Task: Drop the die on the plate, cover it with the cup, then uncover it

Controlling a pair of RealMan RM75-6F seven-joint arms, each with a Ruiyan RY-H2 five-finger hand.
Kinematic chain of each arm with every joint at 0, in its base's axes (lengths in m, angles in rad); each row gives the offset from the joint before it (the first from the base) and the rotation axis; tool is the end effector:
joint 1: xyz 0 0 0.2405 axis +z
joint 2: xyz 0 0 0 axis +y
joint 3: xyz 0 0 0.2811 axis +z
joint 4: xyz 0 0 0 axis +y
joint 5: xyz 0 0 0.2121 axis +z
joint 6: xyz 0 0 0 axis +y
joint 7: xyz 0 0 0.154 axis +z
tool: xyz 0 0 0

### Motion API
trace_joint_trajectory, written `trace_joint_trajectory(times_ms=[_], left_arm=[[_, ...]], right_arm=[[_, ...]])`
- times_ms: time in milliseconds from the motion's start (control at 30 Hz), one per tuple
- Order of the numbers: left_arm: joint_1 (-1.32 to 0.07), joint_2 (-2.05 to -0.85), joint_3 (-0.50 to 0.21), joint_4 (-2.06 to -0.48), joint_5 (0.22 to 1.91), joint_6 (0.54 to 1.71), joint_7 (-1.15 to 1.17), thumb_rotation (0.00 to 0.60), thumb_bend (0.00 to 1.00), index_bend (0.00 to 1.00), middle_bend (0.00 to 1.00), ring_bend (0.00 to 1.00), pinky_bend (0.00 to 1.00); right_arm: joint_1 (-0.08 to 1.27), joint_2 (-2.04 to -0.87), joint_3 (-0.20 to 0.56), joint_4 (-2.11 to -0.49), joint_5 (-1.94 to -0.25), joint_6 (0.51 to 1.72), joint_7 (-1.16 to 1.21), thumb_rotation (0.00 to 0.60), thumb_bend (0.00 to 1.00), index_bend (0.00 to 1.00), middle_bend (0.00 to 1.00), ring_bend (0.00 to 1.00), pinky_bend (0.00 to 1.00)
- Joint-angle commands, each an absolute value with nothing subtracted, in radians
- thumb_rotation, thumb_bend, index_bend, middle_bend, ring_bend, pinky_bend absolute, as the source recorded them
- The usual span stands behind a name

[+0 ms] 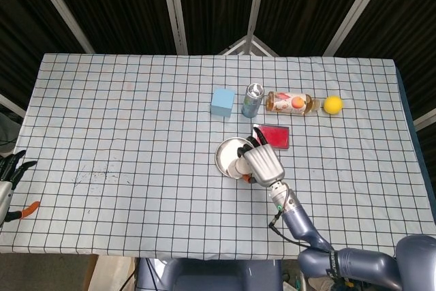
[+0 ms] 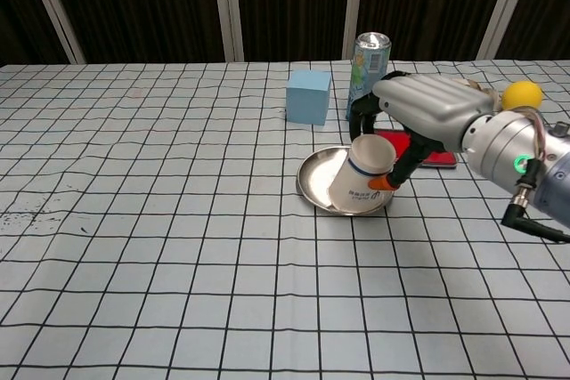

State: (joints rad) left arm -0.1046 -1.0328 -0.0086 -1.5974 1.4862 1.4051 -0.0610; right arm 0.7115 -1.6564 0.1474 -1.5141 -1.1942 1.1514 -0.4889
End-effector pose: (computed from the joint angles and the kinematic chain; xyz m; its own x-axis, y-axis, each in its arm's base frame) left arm -0.3501 0.1910 0.1848 0.4308 0.1060 0.8962 0.9013 -0.0005 -0.4332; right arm -0.1362 -0.3409 -0.0377 0.4606 -0.1124 0.8805 -0.8232 -0.4251 0.3764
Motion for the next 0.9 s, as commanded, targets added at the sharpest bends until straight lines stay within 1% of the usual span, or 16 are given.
trace_joint_trajectory(times_ms=[33,267,400,567,733,900], left_arm=[[-0.104,-1.033,-0.008,-1.598,1.487,1.406,-0.060,0.600,0.29,0.16,0.00,0.00,0.02],[-0.103,-1.031,-0.007,-1.596,1.490,1.408,-0.066,0.600,0.29,0.16,0.00,0.00,0.02],[-0.103,-1.026,-0.010,-1.591,1.487,1.410,-0.083,0.600,0.29,0.16,0.00,0.00,0.02],[-0.103,-1.022,-0.012,-1.586,1.485,1.409,-0.100,0.600,0.29,0.16,0.00,0.00,0.02],[-0.103,-1.021,-0.015,-1.584,1.481,1.409,-0.106,0.600,0.29,0.16,0.00,0.00,0.02],[-0.103,-1.025,-0.013,-1.588,1.483,1.408,-0.094,0.600,0.29,0.16,0.00,0.00,0.02]], right_arm=[[0.702,-1.638,0.132,-1.578,-1.225,1.161,-0.505,0.600,0.34,0.58,0.48,0.23,0.00],[0.721,-1.675,0.156,-1.587,-1.224,1.156,-0.550,0.600,0.34,0.58,0.48,0.23,0.00],[0.736,-1.708,0.178,-1.544,-1.201,1.139,-0.556,0.600,0.34,0.58,0.48,0.23,0.00],[0.746,-1.721,0.200,-1.466,-1.193,1.144,-0.575,0.600,0.34,0.58,0.48,0.23,0.00],[0.729,-1.677,0.225,-1.416,-1.151,1.146,-0.576,0.600,0.34,0.58,0.48,0.23,0.00],[0.687,-1.589,0.253,-1.406,-1.107,1.162,-0.535,0.600,0.34,0.58,0.48,0.23,0.00]])
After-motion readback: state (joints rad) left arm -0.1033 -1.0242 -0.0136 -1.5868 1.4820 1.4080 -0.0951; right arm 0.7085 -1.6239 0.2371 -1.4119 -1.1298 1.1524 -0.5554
